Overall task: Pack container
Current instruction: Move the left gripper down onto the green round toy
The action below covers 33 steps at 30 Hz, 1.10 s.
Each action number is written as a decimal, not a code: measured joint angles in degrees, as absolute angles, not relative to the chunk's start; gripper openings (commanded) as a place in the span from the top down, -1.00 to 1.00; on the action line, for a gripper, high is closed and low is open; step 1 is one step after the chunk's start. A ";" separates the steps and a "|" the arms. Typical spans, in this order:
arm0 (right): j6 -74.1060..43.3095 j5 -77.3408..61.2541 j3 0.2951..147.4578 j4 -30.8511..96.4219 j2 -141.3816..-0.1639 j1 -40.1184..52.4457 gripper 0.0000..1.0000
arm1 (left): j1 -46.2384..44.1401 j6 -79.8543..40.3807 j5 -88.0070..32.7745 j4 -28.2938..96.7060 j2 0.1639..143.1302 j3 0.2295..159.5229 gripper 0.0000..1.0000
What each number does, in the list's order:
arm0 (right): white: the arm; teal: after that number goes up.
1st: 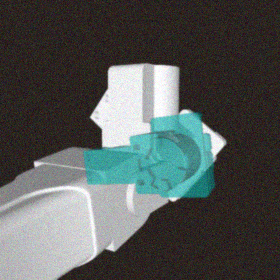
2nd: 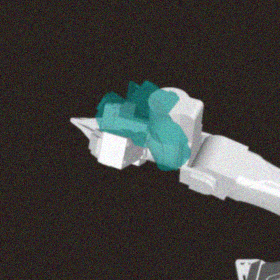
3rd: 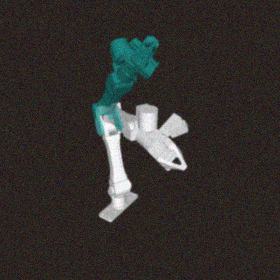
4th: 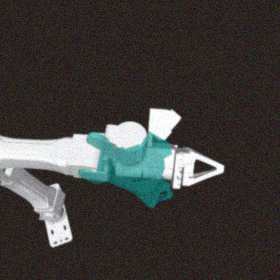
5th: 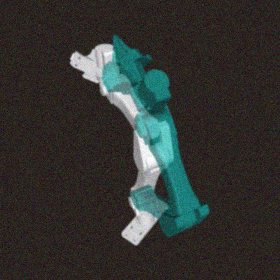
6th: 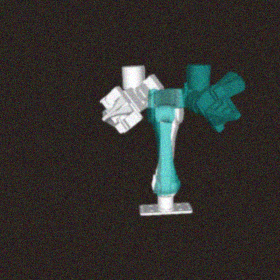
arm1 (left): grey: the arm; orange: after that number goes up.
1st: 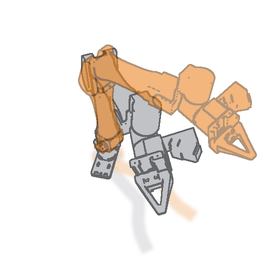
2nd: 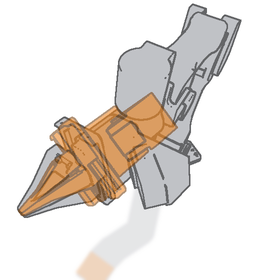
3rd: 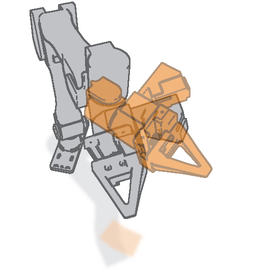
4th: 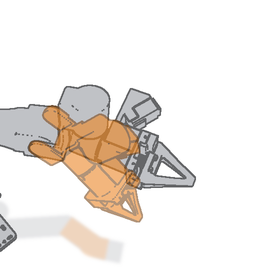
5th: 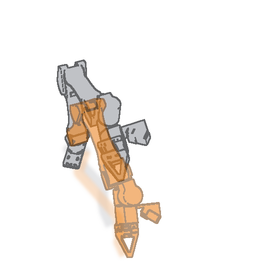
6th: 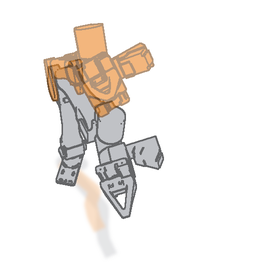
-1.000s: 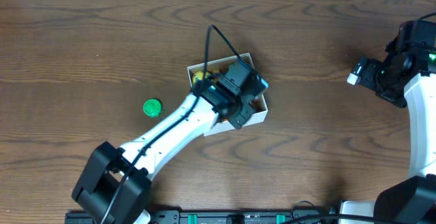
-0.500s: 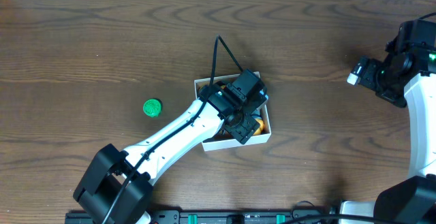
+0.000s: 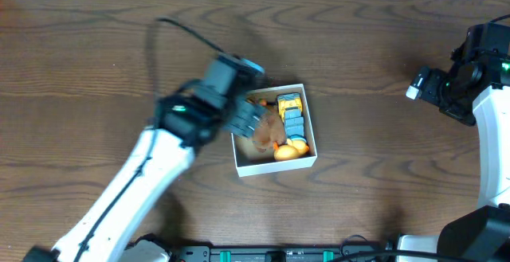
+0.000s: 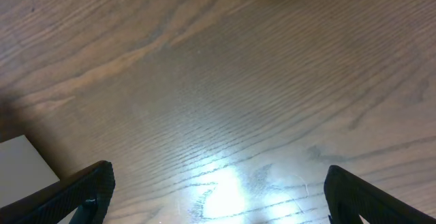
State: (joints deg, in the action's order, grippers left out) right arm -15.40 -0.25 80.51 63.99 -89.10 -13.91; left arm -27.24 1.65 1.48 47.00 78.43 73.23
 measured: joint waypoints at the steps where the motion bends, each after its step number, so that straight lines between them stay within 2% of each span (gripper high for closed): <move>1: -15.40 -0.25 80.51 64.01 -89.10 -13.91 -0.98 | -24.75 1.17 2.00 47.13 78.06 73.34 -0.96; 8: -15.38 -0.25 80.51 64.05 -89.10 -13.91 -0.99 | -4.84 -9.10 0.73 49.17 84.25 73.38 -0.97; 12: -15.38 -0.25 80.51 64.05 -89.10 -13.91 -0.98 | 0.54 -12.69 -3.03 49.82 91.02 73.38 -0.97; 22: -15.38 -0.25 80.51 64.05 -89.10 -13.91 -0.98 | 1.80 -15.07 -9.06 52.47 108.51 73.36 -0.96; 33: -15.38 -0.25 80.51 64.29 -89.10 -13.91 -0.98 | 1.80 -15.22 -9.74 52.34 113.21 73.36 -0.96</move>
